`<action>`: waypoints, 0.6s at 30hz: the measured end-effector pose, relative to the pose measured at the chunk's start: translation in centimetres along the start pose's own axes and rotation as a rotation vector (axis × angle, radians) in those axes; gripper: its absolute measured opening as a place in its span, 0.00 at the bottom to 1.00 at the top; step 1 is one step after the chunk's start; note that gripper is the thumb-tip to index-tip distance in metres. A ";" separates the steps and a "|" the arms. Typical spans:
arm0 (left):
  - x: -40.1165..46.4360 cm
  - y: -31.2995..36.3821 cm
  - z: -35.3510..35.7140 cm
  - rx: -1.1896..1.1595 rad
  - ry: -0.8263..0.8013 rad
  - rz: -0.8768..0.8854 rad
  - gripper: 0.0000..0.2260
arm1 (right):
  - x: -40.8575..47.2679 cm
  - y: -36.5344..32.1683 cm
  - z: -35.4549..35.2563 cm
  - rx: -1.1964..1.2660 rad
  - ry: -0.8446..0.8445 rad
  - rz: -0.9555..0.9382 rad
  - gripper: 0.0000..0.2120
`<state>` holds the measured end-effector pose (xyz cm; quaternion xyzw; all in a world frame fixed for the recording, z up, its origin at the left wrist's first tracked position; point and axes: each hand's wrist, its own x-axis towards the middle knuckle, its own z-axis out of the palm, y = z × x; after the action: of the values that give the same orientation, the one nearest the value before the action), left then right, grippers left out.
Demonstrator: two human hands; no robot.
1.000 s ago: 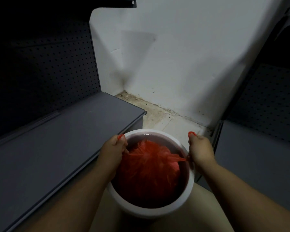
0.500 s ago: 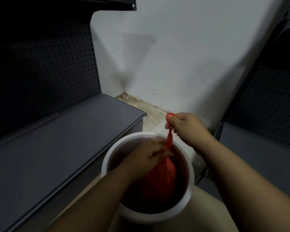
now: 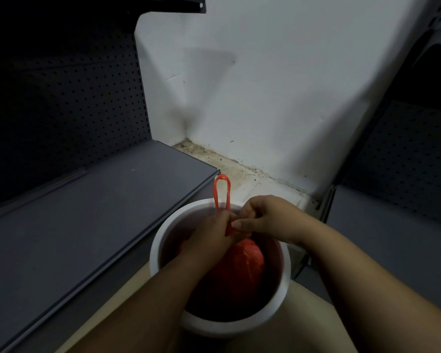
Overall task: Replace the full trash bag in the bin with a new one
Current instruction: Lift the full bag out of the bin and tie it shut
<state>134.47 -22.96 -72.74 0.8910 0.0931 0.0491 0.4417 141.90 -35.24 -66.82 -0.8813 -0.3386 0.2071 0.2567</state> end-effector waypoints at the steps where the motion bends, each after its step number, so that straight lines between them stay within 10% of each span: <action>1: 0.0 0.0 0.0 0.000 0.000 -0.005 0.13 | 0.0 0.0 0.1 0.031 -0.009 -0.003 0.07; 9: 0.2 -1.1 -0.1 -0.028 -0.033 0.003 0.11 | 0.3 0.4 -0.1 0.182 0.045 -0.010 0.10; 18: -0.2 -2.3 -0.5 -0.142 -0.049 0.033 0.14 | 1.7 1.3 2.0 1.518 0.272 0.429 0.08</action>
<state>133.87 -21.30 -74.28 0.8597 0.0637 0.0412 0.5051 142.61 -34.24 -69.46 -0.5294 0.1059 0.3166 0.7799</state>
